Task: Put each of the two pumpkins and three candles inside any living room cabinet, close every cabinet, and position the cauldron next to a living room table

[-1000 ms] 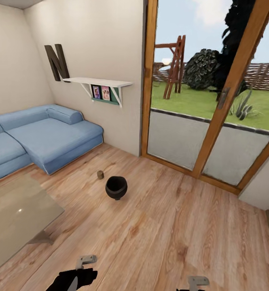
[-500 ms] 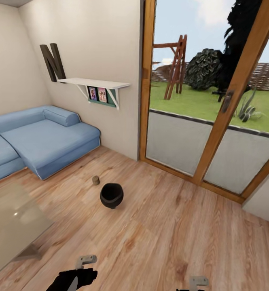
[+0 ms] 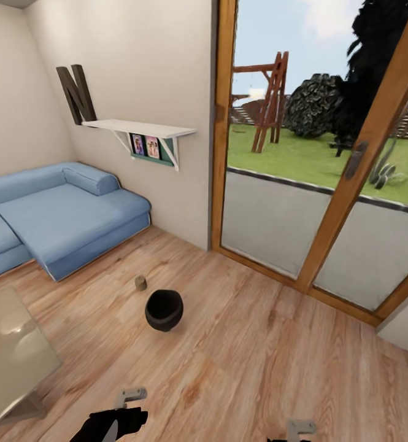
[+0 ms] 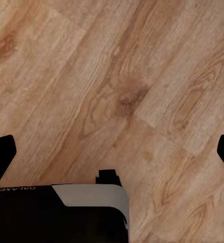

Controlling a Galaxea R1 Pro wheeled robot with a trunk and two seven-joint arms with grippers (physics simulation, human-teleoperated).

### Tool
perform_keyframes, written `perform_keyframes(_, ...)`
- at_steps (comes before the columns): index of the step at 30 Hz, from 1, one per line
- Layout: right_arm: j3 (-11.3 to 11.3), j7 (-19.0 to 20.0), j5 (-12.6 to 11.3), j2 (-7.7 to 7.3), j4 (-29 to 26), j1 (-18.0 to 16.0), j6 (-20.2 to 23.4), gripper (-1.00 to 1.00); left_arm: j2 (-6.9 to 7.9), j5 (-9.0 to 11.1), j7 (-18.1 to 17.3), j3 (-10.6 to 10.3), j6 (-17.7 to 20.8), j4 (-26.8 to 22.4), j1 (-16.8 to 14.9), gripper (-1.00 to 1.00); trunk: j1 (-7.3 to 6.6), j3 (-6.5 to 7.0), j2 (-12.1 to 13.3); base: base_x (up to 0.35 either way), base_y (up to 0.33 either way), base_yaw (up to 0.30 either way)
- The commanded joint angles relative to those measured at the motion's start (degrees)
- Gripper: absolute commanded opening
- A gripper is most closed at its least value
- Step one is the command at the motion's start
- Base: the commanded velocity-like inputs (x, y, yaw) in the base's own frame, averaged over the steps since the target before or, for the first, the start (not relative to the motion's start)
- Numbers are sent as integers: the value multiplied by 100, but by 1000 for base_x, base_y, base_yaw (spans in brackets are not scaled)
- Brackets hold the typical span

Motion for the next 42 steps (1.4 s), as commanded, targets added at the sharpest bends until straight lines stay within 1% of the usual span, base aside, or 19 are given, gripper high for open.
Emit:
perform_keyframes(1,10,-26,0,-1,-15,-1,38,100,0,55,6,2,34,-10,-2,100,6,-11,-10,319,-15,93)
perform_keyframes(42,11,-26,0,4,-13,-1,40,100,0,56,6,3,34,-10,-2,100,6,-11,-10,322,-1,7)
